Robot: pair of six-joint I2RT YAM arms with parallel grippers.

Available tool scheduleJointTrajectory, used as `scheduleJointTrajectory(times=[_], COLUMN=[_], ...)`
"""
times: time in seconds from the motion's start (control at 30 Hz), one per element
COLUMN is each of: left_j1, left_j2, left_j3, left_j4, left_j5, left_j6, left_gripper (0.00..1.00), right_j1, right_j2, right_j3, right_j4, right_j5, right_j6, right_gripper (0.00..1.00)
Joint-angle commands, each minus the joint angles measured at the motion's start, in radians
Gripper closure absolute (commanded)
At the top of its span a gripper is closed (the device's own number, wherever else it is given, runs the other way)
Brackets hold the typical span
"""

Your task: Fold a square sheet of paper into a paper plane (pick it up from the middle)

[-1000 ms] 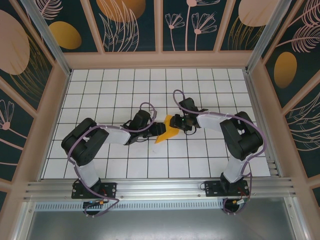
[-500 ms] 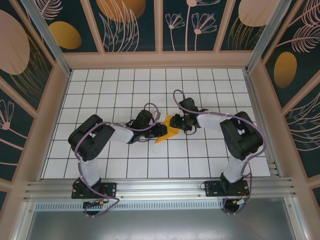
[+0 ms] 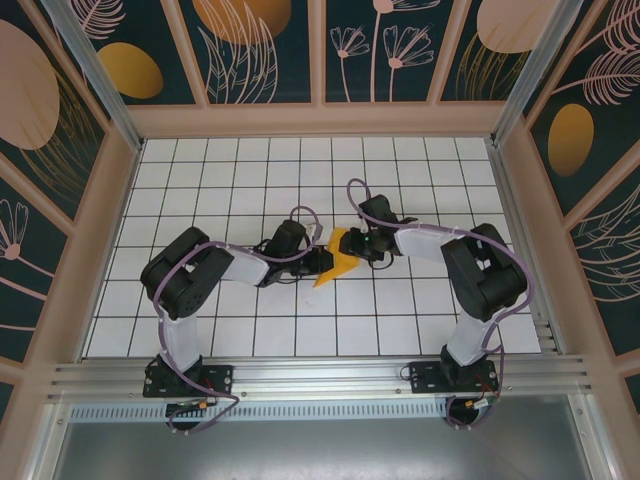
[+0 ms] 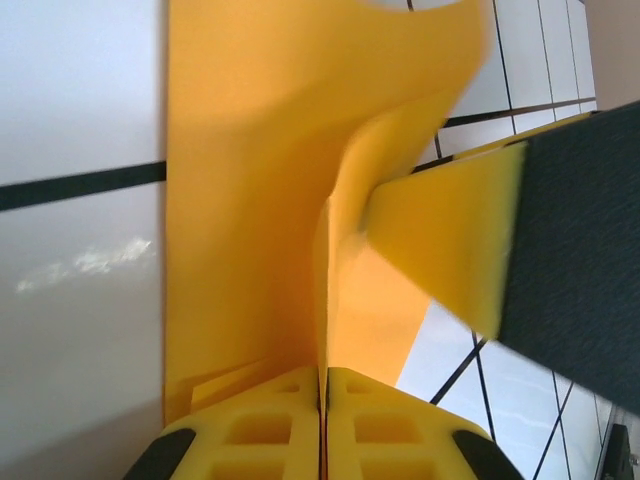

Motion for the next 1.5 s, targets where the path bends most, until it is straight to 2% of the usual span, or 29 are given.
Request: scheduleJointTrajectory(times=[0.0, 0.2, 0.33, 0.53, 0.73, 1.0, 1.3, 1.47], left_j1=[0.009, 0.011, 0.011, 0.012, 0.012, 0.014, 0.013, 0.013], left_j2=[-0.039, -0.046, -0.046, -0.039, -0.03, -0.023, -0.015, -0.027], left_j3=[-0.045, -0.111, -0.136, -0.145, -0.149, -0.152, -0.158, -0.159], left_j4=[0.082, 0.2, 0.239, 0.255, 0.263, 0.257, 0.261, 0.257], left_j5=[0.006, 0.027, 0.028, 0.028, 0.024, 0.02, 0.02, 0.022], left_j6=[-0.047, -0.126, -0.162, -0.192, -0.22, -0.228, -0.226, -0.213], left_gripper=[0.92, 0.94, 0.95, 0.97, 1.0, 1.0, 1.0, 0.93], right_j1=[-0.016, -0.016, -0.015, -0.011, -0.011, -0.011, 0.007, 0.035], right_j2=[-0.082, -0.108, -0.063, -0.01, 0.036, 0.075, 0.127, 0.151], right_j3=[-0.01, -0.023, -0.025, -0.005, 0.014, 0.029, 0.055, 0.071], right_j4=[-0.035, -0.002, 0.035, 0.054, 0.046, 0.051, -0.018, -0.064], right_j5=[0.016, -0.063, -0.142, -0.179, -0.172, -0.167, -0.067, 0.001], right_j6=[-0.032, -0.055, -0.064, -0.064, -0.07, -0.066, -0.056, -0.051], right_gripper=[0.55, 0.54, 0.58, 0.62, 0.67, 0.66, 0.64, 0.62])
